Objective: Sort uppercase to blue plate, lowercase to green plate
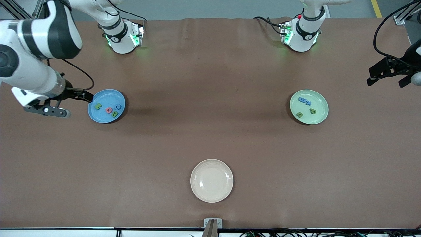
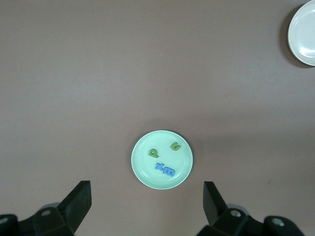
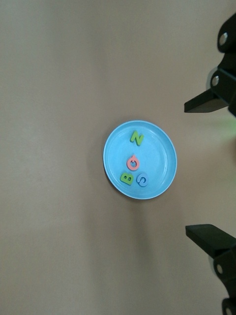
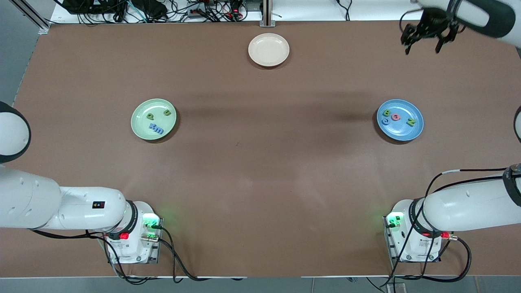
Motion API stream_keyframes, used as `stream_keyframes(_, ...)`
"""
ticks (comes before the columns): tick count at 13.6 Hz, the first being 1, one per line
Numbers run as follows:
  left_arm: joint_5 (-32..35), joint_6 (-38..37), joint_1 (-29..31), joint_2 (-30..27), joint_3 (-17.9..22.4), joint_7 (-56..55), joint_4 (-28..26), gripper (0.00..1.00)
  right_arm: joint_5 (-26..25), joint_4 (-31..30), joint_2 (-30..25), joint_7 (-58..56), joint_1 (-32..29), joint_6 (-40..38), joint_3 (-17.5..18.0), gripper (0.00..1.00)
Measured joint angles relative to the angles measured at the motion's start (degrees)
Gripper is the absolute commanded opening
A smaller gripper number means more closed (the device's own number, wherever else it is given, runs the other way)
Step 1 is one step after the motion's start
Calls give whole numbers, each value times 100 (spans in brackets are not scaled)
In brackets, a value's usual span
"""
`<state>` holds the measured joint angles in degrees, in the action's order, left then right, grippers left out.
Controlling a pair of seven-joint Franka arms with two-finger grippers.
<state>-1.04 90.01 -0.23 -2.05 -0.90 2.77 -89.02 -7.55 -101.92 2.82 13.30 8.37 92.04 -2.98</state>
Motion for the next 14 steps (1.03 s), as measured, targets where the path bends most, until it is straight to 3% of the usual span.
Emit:
stream_keyframes(2, 0, 0, 0, 0, 0, 0, 0, 100, 109, 873, 292, -208, -7, -638, -3, 100)
stream_keyframes(4, 0, 0, 0, 0, 0, 0, 0, 100, 219, 1362, 466, -437, -90, -843, -13, 100)
stream_keyframes(8, 0, 0, 0, 0, 0, 0, 1, 100, 515, 1600, 550, -922, -505, -865, -50, 100)
stream_keyframes(14, 0, 0, 0, 0, 0, 0, 1, 100, 525, 1713, 553, -942, -582, -865, -50, 100)
